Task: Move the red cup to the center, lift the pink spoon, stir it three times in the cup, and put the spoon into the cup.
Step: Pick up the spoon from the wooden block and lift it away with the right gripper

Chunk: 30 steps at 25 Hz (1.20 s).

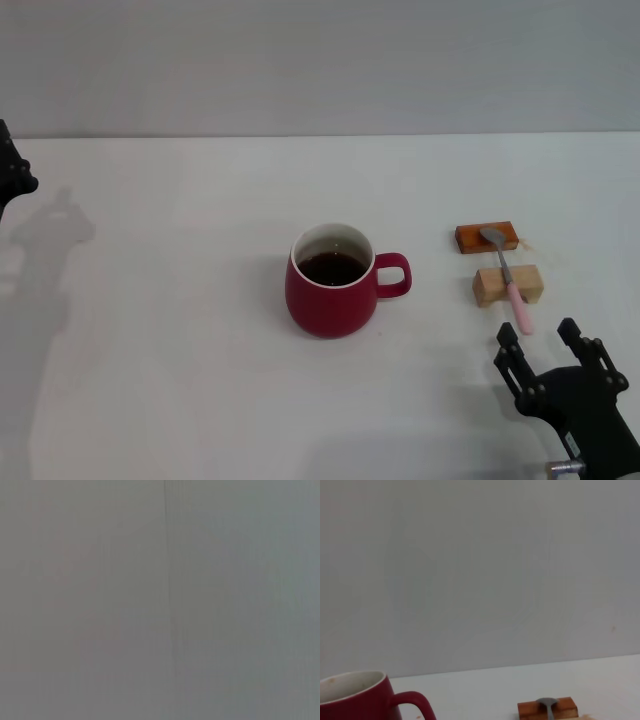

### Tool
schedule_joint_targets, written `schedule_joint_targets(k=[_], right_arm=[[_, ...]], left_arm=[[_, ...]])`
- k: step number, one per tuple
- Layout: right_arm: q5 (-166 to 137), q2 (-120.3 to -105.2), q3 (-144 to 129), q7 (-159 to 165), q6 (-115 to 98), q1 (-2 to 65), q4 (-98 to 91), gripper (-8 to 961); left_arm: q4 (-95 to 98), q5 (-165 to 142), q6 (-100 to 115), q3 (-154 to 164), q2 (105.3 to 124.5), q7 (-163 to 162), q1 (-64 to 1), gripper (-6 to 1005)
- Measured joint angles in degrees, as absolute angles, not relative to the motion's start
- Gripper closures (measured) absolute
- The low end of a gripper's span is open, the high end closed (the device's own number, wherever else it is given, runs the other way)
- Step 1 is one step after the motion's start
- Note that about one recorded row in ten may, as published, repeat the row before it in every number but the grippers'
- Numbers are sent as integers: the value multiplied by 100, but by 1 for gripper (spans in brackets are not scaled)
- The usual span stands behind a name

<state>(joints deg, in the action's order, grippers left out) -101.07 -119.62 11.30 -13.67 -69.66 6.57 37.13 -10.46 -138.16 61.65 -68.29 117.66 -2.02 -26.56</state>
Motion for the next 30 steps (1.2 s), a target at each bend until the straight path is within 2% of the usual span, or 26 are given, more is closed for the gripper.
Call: schedule_joint_targets(k=[30], right_arm=[[-9670,-11962,1172,-1281,-6342,1394,3370,234]], left_arm=[[-1050,-13790,6187,-6837,11777,-202,-2652,1001]])
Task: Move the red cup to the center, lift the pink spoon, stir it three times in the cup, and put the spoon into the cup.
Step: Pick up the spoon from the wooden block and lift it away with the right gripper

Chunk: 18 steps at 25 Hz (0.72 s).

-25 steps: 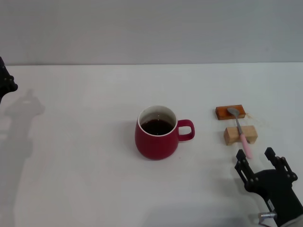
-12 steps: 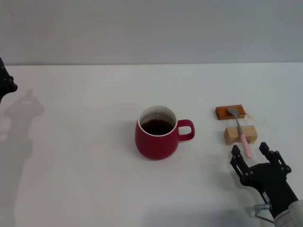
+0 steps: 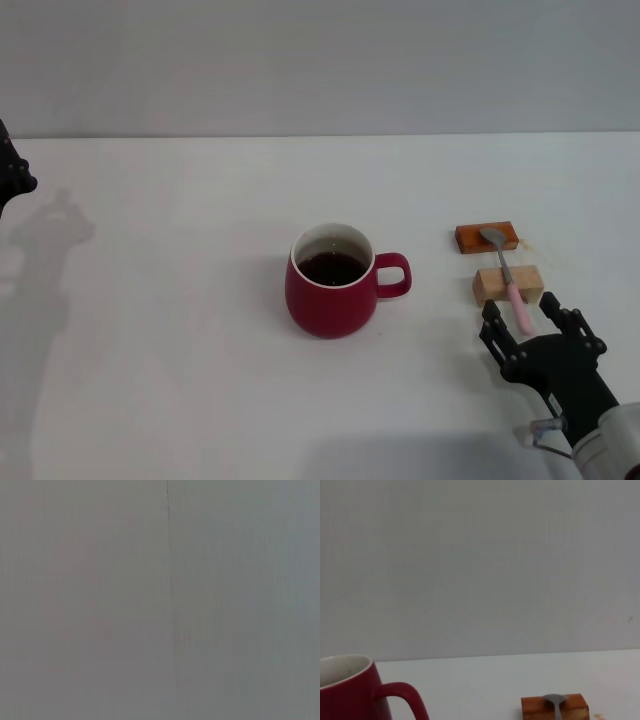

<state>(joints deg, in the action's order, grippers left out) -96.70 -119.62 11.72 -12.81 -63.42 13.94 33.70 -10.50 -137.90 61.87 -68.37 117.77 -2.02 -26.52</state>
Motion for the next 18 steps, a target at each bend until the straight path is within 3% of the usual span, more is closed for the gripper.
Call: schedule_joint_targets(k=[18], right_arm=[[-9658,-11961,1213,-826,-6211,1520,3134,234]], left_arm=[[-1058,-13790,6187,-6846,11777,-202,-2669,1001]])
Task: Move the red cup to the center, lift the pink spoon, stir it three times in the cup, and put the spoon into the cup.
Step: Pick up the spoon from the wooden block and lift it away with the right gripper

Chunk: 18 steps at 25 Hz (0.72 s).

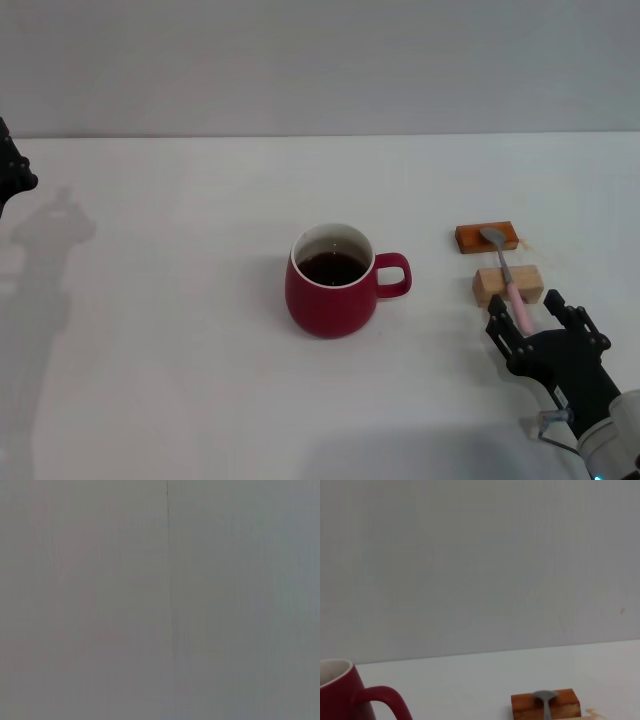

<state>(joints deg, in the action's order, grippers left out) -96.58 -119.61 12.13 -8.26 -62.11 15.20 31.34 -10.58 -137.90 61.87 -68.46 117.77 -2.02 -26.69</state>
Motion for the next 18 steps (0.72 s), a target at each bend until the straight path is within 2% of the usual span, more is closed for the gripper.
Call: schedule_joint_targets(k=[18], right_arm=[[-9658,-11967,1212,-827,-6186,1529,3110,238]], left_arm=[[-1074,-13790,6187,-6846,11786,-202,-2665,1001]])
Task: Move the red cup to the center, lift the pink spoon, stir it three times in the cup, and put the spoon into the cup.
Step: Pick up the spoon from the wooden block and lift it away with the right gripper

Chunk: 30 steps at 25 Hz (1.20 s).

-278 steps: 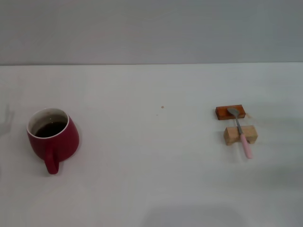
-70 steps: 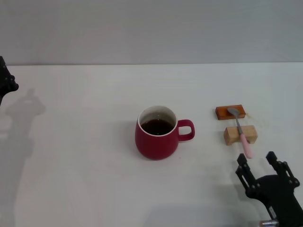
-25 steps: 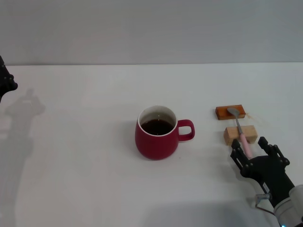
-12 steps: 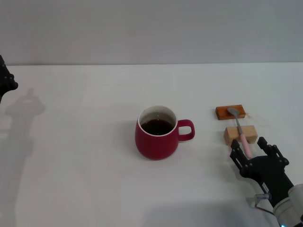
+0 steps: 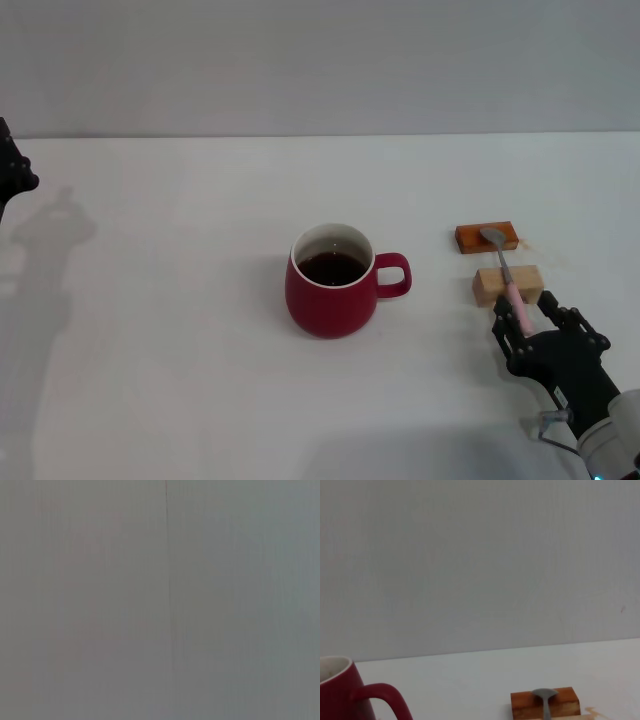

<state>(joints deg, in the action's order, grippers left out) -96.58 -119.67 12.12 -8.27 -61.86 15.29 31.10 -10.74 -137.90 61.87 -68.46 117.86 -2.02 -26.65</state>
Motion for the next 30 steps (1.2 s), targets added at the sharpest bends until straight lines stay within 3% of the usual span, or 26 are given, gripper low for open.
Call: schedule_joint_targets(k=[6,8,14,19,30], right_arm=[[-9657,-11969,1191,-827,-6185,1536,3111,339],[-9656,-11968,1192,-827,-6170,1545,3111,475],[-9651,-11965,1212,-845,-6116,1556,3111,483],[-9649,-11962,1212,-867,-6116,1586,3096,570],[-9649,-11961,1213,-877,-5981,1702,3067,561]], left_arm=[[-1085,-13790,6187,-6846,11786,-202,-2650,1001],[-1091,-13790,6187,-6847,11786,-202,-2642,1001],[-1098,-13790,6187,-6847,11786,-203,-2637,1001],[-1097,-13790,6187,-6846,11786,-202,-2635,1001],[-1090,-13790,6186,-6846,11786,-202,-2626,1001]])
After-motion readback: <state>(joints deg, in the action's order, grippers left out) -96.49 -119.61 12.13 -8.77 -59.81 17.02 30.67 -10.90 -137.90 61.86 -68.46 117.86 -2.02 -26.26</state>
